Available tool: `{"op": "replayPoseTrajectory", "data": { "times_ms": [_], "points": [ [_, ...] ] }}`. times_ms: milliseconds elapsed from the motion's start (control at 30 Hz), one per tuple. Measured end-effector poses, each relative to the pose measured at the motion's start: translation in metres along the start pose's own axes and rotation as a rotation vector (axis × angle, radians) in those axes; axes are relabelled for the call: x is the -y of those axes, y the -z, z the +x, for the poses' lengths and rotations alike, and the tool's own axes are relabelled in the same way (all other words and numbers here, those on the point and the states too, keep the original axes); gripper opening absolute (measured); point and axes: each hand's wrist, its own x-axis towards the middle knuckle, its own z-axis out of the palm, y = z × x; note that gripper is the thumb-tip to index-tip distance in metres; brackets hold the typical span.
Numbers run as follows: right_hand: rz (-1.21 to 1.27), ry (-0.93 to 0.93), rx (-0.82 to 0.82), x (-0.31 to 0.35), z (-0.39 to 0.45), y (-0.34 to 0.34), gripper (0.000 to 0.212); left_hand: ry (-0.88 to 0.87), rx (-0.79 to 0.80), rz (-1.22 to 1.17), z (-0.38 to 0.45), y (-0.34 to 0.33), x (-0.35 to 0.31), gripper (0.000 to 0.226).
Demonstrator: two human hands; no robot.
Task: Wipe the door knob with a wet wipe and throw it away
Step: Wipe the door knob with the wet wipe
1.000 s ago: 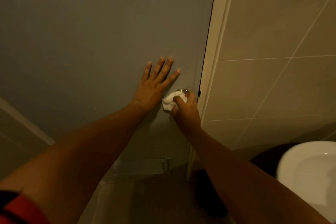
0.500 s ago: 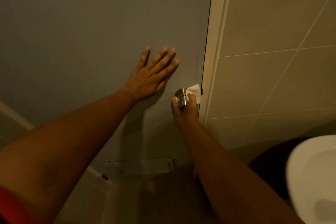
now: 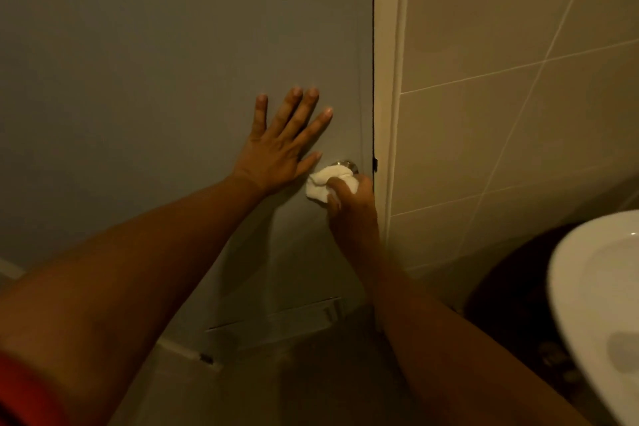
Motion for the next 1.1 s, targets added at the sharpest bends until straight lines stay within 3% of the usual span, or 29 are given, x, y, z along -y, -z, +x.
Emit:
{"op": "replayPoseTrajectory", "data": {
  "times_ms": [133, 233, 333, 400, 500, 567, 667, 767, 833, 900, 1100],
  "points": [
    [0.618, -0.662, -0.192, 0.028, 0.004, -0.004, 0.036, -0.012, -0.025, -0.014, 0.001, -0.004, 0.002, 0.073],
    [1.284, -1.120, -0.265, 0.041, 0.019, -0.002, 0.038, -0.014, -0.028, -0.013, 0.000, -0.009, 0.003, 0.073],
    [2.014, -1.344, -0.367, 0.042, 0.024, 0.002, 0.039, -0.030, -0.028, -0.018, 0.001, -0.011, 0.004, 0.074],
    [2.172, -1.371, -0.398, 0.044, 0.021, 0.005, 0.036, -0.041, -0.039, -0.024, 0.001, -0.013, 0.004, 0.075],
    [2.099, -1.316, -0.337, 0.041, 0.018, 0.000, 0.044, -0.052, -0.071, -0.017, 0.002, -0.016, 0.005, 0.075],
    [1.860, -1.252, -0.232, 0.036, 0.020, -0.003, 0.042, -0.057, -0.088, -0.018, 0.001, -0.018, 0.006, 0.075],
    [1.066, -0.989, 0.006, 0.034, 0.024, 0.006, 0.026, -0.074, -0.104, -0.016, 0.000, -0.018, 0.006, 0.074],
    [0.290, -0.480, 0.141, 0.026, 0.021, 0.012, 0.026, -0.084, -0.110, -0.032, 0.001, -0.016, 0.006, 0.075],
    [-0.032, -0.289, 0.231, 0.022, 0.016, 0.013, 0.029, -0.080, -0.098, -0.051, 0.000, -0.014, 0.006, 0.076],
    [-0.054, -0.262, 0.264, 0.021, 0.011, 0.015, 0.033, -0.085, -0.081, -0.068, 0.000, -0.013, 0.005, 0.075],
    [0.461, -0.454, 0.220, 0.027, 0.003, 0.045, 0.069, -0.027, -0.103, -0.207, -0.010, 0.000, 0.000, 0.064]
  ]
}}
